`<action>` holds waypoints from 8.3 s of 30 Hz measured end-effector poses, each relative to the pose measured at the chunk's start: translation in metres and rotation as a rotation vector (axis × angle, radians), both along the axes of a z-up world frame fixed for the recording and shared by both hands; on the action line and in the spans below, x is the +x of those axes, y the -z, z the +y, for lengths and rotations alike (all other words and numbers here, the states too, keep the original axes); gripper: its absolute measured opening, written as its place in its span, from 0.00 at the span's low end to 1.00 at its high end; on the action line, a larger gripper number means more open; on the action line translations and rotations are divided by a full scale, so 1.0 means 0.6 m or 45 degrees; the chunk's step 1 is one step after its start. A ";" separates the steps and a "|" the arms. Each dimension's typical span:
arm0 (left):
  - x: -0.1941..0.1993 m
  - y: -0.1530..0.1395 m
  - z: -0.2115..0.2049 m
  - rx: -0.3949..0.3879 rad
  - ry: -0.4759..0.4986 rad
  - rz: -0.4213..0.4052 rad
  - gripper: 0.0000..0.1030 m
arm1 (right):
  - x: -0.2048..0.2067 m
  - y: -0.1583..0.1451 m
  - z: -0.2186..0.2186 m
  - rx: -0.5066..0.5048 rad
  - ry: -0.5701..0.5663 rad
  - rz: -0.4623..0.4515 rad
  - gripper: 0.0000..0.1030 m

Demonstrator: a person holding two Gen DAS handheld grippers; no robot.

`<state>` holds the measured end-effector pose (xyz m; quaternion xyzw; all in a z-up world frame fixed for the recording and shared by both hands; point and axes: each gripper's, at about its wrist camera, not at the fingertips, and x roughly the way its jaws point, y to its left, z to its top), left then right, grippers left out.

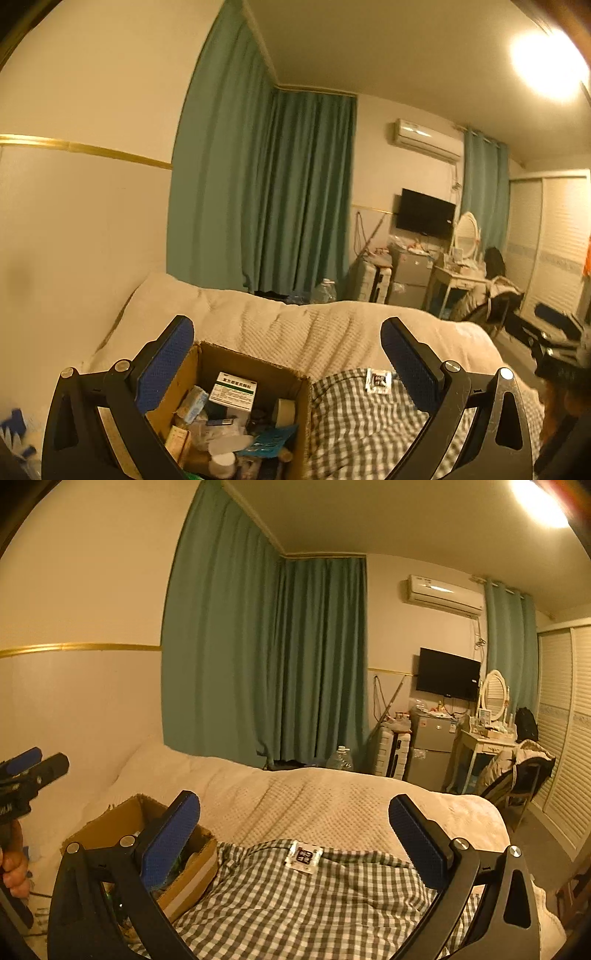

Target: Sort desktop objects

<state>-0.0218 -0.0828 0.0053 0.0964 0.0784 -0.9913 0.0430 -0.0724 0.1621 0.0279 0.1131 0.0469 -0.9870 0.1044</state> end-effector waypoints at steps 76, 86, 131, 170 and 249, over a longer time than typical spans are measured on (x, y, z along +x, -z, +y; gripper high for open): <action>-0.566 0.398 0.333 -0.248 0.264 -0.991 0.72 | -0.366 0.350 0.227 -0.203 0.166 -0.660 1.00; -0.475 0.324 0.341 -0.278 0.332 -0.784 0.35 | -0.311 0.299 0.229 -0.219 0.225 -0.575 1.00; -0.014 0.003 0.157 -0.220 0.247 -0.055 0.34 | 0.100 -0.010 0.017 -0.194 0.032 -0.047 0.99; -0.157 0.189 -0.141 -0.168 -0.128 -0.353 0.34 | -0.053 0.140 -0.270 -0.030 -0.235 -0.264 1.00; 0.031 0.036 0.224 -0.175 0.090 0.014 1.00 | 0.196 0.032 0.142 -0.150 0.169 0.127 1.00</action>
